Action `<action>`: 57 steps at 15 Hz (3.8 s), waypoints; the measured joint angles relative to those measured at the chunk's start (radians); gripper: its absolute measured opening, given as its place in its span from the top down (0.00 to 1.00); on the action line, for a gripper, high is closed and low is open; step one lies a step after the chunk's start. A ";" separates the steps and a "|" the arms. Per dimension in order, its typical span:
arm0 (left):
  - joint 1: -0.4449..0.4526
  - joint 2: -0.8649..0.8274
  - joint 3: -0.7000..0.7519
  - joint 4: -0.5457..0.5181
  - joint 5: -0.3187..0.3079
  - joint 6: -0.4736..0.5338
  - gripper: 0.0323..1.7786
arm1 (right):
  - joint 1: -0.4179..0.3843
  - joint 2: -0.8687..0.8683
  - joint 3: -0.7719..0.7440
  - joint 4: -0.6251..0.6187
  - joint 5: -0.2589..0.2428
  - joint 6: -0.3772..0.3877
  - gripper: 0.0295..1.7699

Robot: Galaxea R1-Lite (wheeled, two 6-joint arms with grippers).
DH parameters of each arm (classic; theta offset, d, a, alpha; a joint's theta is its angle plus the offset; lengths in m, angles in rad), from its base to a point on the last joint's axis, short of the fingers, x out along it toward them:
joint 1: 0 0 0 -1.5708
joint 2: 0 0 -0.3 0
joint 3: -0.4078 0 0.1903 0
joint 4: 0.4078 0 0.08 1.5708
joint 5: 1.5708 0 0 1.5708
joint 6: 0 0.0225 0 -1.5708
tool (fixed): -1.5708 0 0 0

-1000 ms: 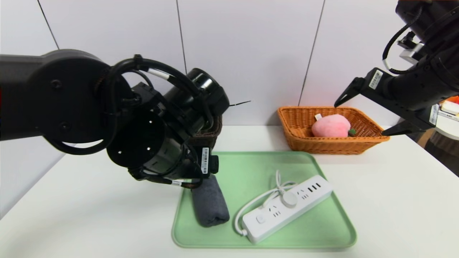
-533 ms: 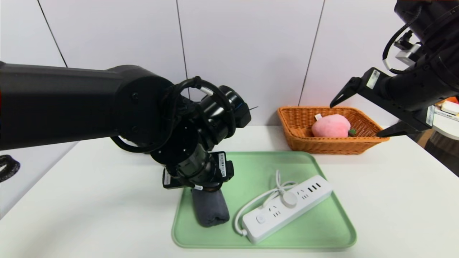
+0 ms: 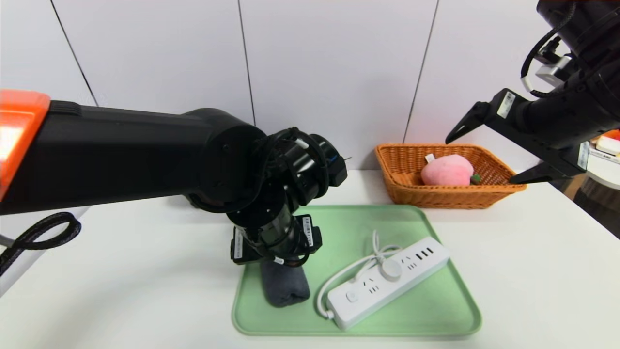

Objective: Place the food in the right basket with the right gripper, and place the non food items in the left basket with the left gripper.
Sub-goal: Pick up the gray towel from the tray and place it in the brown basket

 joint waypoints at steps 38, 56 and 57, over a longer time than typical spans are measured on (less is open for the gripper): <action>0.019 0.049 -0.049 0.061 -0.031 0.022 0.91 | 0.002 -0.022 0.000 -0.019 0.015 0.000 0.04; 0.483 -0.008 -0.291 -0.187 0.084 0.673 0.91 | -0.001 -0.099 0.029 -0.009 0.071 -0.001 0.04; 0.496 0.013 -0.291 -0.188 0.080 0.674 0.91 | -0.002 -0.108 0.037 -0.009 0.071 -0.001 0.04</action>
